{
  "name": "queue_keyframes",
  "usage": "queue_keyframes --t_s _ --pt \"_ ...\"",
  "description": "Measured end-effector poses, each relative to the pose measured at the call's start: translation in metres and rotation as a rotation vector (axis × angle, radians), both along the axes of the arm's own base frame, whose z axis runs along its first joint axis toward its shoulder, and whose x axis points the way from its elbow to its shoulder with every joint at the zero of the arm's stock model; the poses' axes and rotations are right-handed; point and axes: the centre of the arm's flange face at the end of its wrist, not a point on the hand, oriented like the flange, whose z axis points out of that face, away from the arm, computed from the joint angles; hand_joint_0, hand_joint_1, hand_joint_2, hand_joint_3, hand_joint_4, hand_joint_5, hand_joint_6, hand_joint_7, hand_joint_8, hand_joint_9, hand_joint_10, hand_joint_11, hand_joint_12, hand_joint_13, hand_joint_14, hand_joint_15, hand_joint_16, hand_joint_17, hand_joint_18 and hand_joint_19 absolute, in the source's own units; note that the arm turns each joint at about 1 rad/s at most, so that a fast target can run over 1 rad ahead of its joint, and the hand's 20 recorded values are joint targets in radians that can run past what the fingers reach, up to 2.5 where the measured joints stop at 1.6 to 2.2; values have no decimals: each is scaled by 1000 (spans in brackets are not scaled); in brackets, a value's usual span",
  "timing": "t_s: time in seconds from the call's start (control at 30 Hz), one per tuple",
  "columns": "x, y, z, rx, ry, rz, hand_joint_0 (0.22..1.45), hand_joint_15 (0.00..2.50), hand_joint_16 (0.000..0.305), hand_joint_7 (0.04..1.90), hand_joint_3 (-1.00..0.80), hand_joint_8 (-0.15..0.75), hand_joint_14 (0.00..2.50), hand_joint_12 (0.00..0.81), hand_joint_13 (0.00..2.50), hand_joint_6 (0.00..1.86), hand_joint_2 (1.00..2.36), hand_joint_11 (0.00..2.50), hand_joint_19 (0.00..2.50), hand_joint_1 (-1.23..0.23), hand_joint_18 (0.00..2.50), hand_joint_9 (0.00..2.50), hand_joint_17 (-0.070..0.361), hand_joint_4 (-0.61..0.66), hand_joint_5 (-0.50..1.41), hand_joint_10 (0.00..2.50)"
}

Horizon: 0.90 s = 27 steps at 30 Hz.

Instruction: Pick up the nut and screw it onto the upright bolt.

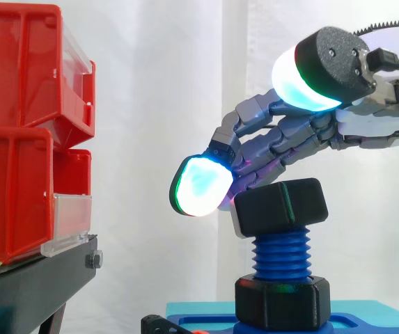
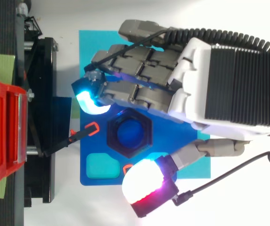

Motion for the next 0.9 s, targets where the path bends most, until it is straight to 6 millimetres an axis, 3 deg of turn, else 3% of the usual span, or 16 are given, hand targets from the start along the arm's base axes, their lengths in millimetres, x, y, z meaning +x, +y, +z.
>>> queue_keyframes --t_s 0.47,0.9 --pt "0 23 0 7 -1 15 476 26 48 798 -500 285 0 378 421 503 1000 0 211 -56 202 525 108 206 -147 0" --pt "0 23 -1 7 6 18 483 33 47 848 -500 287 0 376 436 503 1000 0 194 -88 225 543 105 226 -135 0"
